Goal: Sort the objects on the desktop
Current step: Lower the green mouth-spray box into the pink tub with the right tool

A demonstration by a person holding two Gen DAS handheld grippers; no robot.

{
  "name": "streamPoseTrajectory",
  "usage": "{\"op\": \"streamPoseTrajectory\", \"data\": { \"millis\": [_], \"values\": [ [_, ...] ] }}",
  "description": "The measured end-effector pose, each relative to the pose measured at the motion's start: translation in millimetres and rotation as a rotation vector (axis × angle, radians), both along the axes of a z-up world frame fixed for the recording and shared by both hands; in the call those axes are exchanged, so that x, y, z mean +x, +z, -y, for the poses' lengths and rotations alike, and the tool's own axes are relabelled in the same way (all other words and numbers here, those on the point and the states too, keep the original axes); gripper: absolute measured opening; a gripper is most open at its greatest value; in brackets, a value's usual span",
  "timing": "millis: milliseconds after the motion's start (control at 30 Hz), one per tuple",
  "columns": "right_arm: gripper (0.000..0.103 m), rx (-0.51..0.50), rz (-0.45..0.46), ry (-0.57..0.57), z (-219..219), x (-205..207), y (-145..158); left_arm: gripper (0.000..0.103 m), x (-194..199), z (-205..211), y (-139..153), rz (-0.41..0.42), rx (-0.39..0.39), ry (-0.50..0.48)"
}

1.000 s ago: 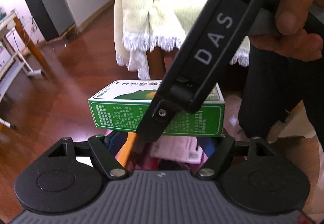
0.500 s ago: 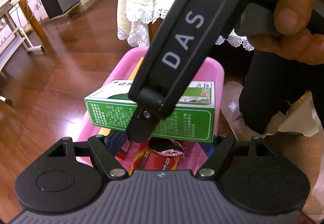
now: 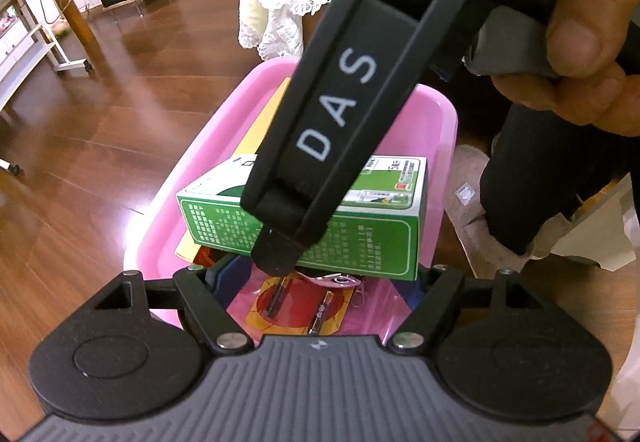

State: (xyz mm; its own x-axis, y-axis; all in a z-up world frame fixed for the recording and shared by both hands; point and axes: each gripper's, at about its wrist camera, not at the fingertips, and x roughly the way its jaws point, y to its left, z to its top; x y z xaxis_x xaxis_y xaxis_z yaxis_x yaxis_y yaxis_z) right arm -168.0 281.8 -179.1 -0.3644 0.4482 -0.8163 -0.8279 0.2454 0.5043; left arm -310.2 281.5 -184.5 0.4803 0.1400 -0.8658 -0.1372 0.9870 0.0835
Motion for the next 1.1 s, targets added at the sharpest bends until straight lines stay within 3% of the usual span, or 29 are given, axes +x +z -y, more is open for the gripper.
{"op": "streamPoseTrajectory", "data": {
  "millis": [1100],
  "values": [
    [0.052,-0.061,0.042,0.004,-18,-5,-31,0.083,-1,-16,-15,-0.030,-0.043,0.057]
  ]
}}
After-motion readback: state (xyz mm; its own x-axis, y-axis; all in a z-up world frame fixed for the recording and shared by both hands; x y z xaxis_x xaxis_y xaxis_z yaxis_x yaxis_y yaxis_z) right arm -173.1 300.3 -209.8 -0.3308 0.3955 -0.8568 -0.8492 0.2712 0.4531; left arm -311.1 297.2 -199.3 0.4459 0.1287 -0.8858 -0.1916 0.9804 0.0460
